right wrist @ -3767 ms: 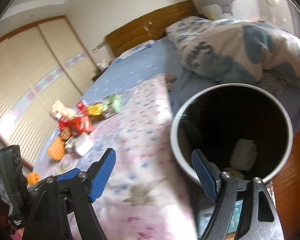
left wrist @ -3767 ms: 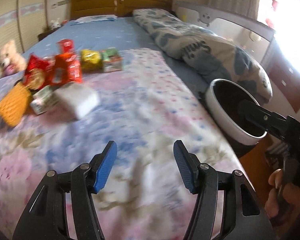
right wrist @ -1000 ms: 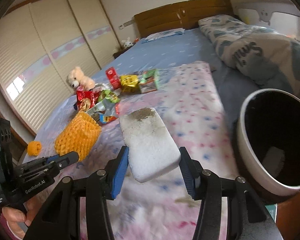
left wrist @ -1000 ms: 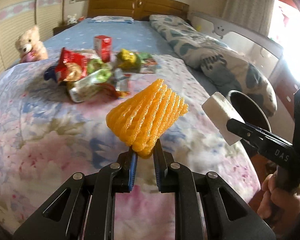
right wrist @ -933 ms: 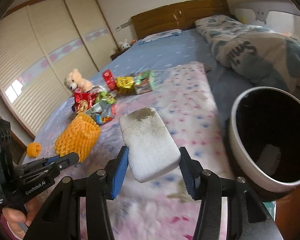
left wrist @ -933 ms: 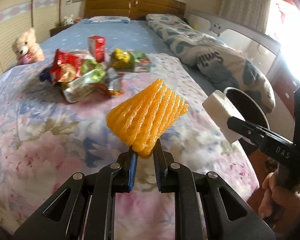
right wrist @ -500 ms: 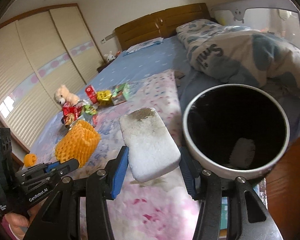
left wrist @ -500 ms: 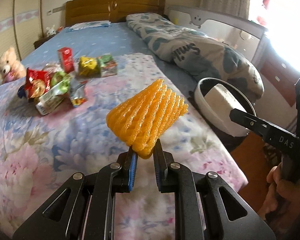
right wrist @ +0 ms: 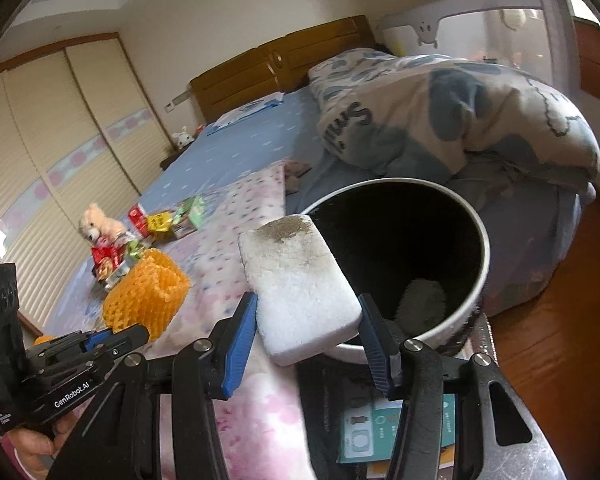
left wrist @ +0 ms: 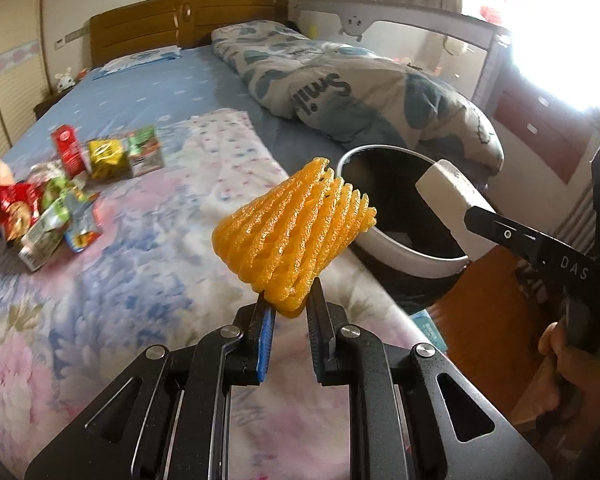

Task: Collect trash
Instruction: 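Carry the orange net and white block over the bin and open both tools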

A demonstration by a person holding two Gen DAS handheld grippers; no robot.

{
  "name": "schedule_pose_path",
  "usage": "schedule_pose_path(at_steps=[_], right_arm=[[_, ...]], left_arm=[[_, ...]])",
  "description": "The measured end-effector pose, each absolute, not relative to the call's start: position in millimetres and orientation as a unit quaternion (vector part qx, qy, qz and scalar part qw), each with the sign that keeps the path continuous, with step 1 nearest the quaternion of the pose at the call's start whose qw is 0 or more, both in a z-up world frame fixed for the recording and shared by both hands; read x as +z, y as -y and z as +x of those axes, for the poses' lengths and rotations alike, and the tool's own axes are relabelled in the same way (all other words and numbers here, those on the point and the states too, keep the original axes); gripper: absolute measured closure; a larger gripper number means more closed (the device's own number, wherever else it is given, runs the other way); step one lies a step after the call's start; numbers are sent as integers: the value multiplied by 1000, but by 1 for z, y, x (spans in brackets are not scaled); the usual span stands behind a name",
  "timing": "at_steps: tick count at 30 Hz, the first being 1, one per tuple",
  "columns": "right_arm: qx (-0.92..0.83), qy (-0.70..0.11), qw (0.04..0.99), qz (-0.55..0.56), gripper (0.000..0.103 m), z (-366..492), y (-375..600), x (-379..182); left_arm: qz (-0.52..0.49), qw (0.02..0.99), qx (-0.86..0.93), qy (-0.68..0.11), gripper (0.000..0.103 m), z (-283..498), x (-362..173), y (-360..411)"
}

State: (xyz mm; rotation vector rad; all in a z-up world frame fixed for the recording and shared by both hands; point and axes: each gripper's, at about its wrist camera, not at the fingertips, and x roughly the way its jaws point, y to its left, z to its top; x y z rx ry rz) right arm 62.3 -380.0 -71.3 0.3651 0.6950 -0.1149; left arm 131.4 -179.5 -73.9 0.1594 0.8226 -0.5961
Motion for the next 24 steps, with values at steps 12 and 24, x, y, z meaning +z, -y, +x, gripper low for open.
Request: schedule_pose_path(at_steps=[12, 24], right_arm=[[-79, -336, 920, 185, 52, 62, 411, -69], [-87, -345, 915, 188, 52, 74, 431, -72]], left_arm=[[101, 861, -312, -390, 89, 139, -70, 227], [114, 851, -318, -401, 89, 149, -76, 257]])
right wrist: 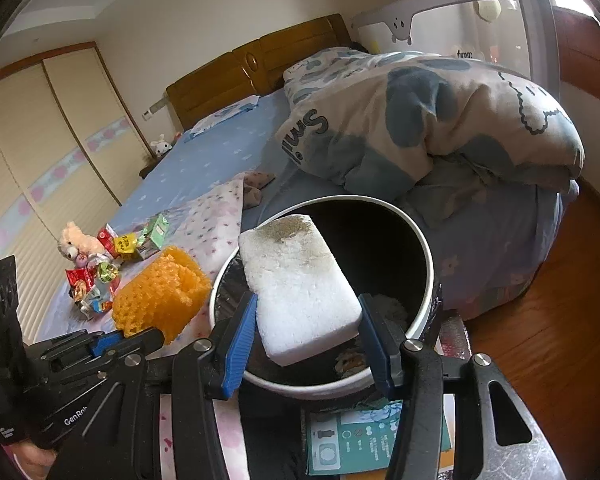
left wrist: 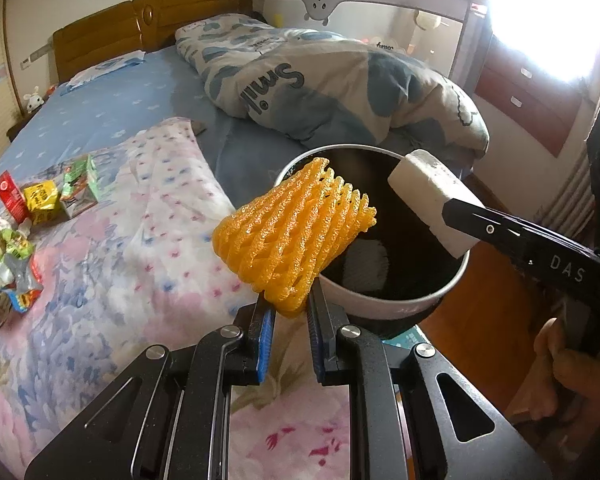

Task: Collect trash
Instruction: 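Carry the orange net and white block over the bin and open both tools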

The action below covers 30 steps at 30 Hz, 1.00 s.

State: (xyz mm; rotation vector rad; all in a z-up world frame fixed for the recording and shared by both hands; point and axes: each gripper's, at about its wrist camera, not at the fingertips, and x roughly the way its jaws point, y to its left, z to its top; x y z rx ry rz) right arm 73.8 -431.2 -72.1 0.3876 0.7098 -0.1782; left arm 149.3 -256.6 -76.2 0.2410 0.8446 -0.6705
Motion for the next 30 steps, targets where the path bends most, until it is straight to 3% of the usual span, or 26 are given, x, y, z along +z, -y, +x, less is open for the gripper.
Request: schedule_pose_path(at_steps=[21, 24, 27, 30], right_arm=[[-102, -362, 906, 194, 49, 97, 457, -80], [-102, -366, 904, 194, 48, 100, 458, -81], [-104, -368, 903, 198, 46, 102, 460, -82], [-108, -367, 901, 205, 35, 102, 462, -82]], left_arm=[[115, 834, -341, -418, 88, 173, -78, 299], [115, 831, -342, -422, 79, 176, -82, 301], [111, 829, -340, -429, 51, 179, -86, 301], [108, 831, -336, -429, 46, 177, -88, 296]])
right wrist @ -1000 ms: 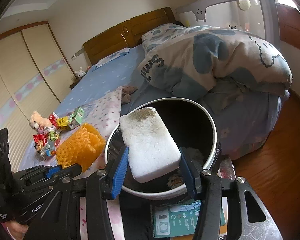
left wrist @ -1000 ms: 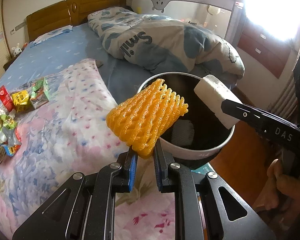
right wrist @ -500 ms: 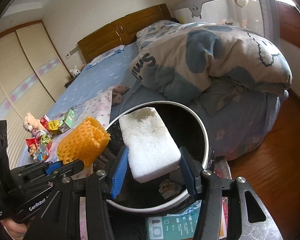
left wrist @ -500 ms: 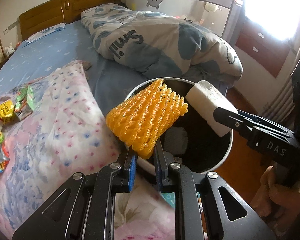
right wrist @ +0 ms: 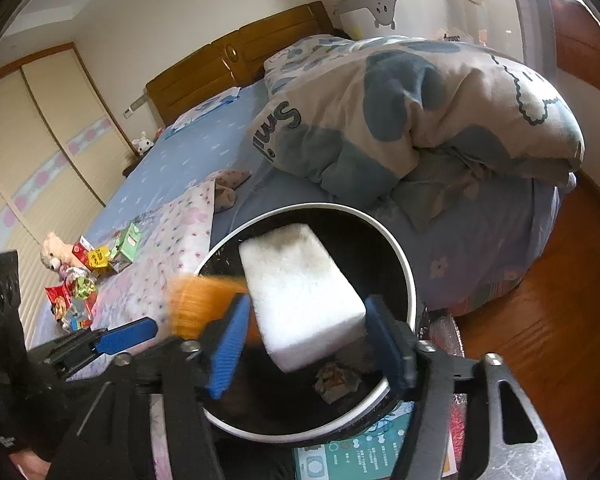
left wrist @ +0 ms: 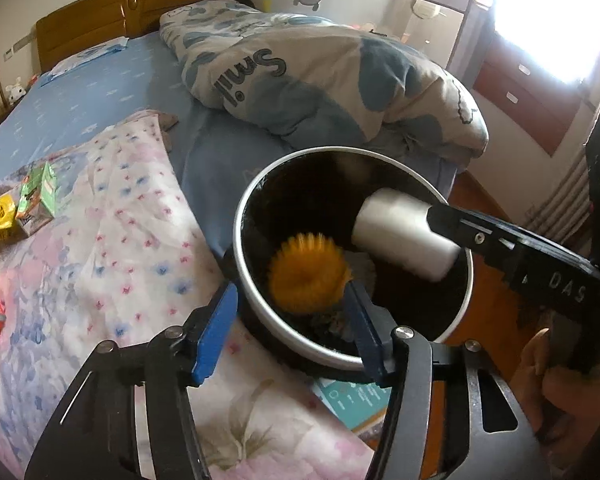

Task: Collect trash
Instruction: 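Carry the orange net and white block over the bin and open both tools, then move both tools back over the remaining wrappers on the bed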

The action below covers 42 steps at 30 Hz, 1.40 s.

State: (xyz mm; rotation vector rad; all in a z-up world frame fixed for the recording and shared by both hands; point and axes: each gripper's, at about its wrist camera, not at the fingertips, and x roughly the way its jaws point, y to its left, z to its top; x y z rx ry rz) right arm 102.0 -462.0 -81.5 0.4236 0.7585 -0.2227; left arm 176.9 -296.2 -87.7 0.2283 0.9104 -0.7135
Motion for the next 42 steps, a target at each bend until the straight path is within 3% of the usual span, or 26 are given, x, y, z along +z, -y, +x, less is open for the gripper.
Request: schedule_pose_path(at_steps=[5, 12, 42], right_arm=[[-110, -363, 900, 212, 23, 100, 460, -80], [-90, -354, 906, 213, 15, 100, 434, -79], [69, -377, 909, 165, 14, 151, 257, -92]], left_arm=[[85, 835, -324, -437, 42, 175, -93, 273], [48, 855, -276, -437, 39, 167, -97, 218], [-41, 895, -120, -427, 38, 172, -102, 25]])
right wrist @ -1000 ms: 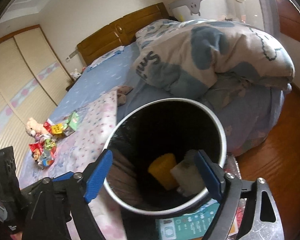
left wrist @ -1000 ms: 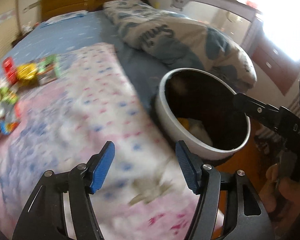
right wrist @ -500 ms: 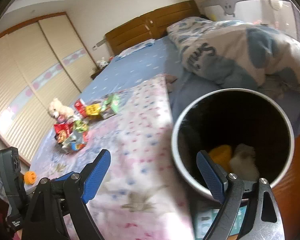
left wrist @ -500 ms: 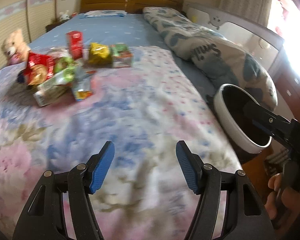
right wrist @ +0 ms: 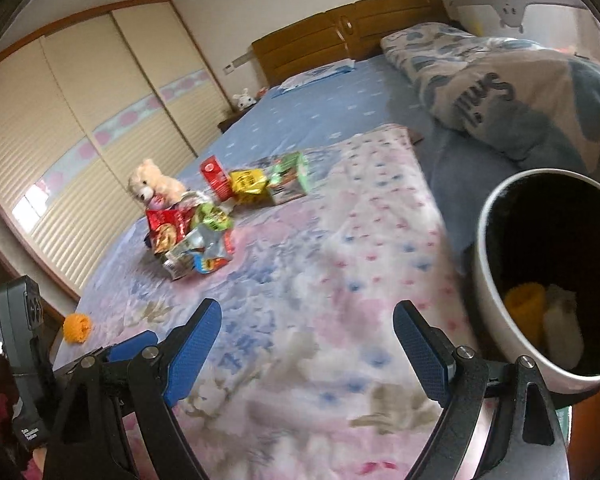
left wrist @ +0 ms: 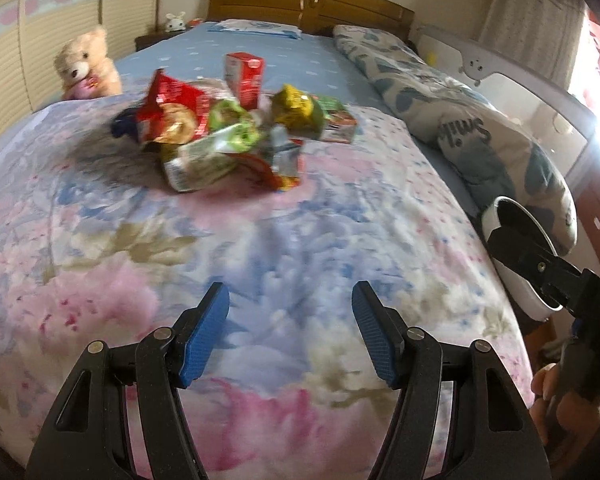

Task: Collect trash
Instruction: 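Move both tools back over the remaining wrappers on the bed, then grasp the green drink pouch with the left tool while the right tool grasps an orange wrapper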

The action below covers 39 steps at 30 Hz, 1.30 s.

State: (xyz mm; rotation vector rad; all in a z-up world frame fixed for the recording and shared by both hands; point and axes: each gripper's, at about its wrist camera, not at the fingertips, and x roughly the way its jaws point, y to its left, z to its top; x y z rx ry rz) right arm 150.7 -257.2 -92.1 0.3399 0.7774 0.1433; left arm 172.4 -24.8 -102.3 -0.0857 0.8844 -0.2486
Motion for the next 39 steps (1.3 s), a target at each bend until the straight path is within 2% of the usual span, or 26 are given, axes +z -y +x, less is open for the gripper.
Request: schedule_pose_path(at_steps=[14, 23, 27, 31, 35, 36, 37, 38, 39], right_arm=[[109, -389, 900, 163, 14, 189, 211, -109], [144, -401, 888, 173, 16, 229, 183, -121], [160, -408, 880, 182, 23, 249, 174, -127], [166, -418, 872, 193, 33, 272, 168, -133], [172, -428, 863, 205, 35, 291, 163, -140], [172, -433, 860, 207, 38, 295, 162, -143], [171, -439, 857, 211, 46, 299, 161, -146], [172, -442, 853, 217, 52, 301, 161, -149], [175, -447, 849, 223, 66, 303, 162, -153]], left_arm=[[-46, 897, -72, -434, 38, 203, -112, -30], [-52, 893, -65, -441, 38, 250, -116, -55], [-56, 891, -73, -445, 38, 273, -117, -63], [-62, 888, -87, -448, 38, 294, -118, -66], [-74, 881, -103, -457, 38, 310, -124, -65], [-78, 879, -107, -459, 38, 313, -126, -63], [-77, 878, -109, -460, 39, 314, -127, -60], [-70, 881, -107, -455, 43, 314, -127, -57], [-66, 882, -112, -454, 64, 314, -126, -55]])
